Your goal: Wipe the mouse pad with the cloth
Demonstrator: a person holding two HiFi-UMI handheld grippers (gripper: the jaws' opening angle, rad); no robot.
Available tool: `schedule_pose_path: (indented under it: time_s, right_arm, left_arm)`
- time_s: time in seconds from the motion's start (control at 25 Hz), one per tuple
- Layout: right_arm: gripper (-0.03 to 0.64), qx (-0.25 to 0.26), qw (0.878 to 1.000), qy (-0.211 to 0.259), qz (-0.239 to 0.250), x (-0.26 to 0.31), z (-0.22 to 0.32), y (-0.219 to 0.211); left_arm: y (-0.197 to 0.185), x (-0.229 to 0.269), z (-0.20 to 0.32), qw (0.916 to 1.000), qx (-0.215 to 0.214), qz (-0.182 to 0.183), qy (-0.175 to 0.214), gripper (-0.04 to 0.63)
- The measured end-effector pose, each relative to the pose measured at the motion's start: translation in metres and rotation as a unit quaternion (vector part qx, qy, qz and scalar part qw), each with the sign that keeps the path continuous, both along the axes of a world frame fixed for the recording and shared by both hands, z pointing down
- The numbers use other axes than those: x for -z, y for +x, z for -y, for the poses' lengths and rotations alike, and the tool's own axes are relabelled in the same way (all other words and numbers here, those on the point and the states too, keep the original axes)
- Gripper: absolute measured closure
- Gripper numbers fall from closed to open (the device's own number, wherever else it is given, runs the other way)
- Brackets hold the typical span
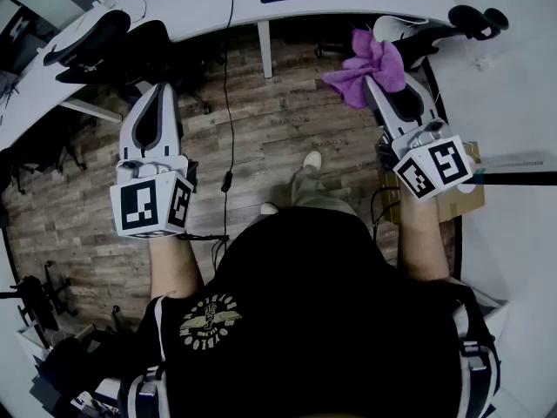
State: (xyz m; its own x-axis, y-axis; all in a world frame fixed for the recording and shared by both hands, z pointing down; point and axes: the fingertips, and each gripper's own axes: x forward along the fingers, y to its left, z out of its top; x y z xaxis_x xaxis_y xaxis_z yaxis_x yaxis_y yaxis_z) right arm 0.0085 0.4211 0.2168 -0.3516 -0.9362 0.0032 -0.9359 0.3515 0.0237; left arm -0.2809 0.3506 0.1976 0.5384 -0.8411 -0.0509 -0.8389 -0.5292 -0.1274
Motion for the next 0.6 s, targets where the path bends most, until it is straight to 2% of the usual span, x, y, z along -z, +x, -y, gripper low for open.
schedule_pose_path:
  time_s: [0.24, 0.4, 0.6]
  right_arm:
    - [0.506, 0.007, 1.0, 0.0, 0.012, 0.01, 0.008, -0.003]
    - [0.505, 0.005, 1.0, 0.014, 0.027, 0.015, 0.029, 0.012]
    - [0.505, 0.01, 0.999, 0.0, 0.043, -0.005, 0.066, 0.025]
  left_arm:
    - [0.02, -0.003, 0.002, 0.9996, -0.02, -0.017, -0.01, 0.594]
    - [0.051, 0.005, 0.011, 0.999, -0.045, 0.004, 0.003, 0.593]
    - [0.058, -0.009, 0.042, 0.9992, -0.034, 0.012, -0.017, 0.594]
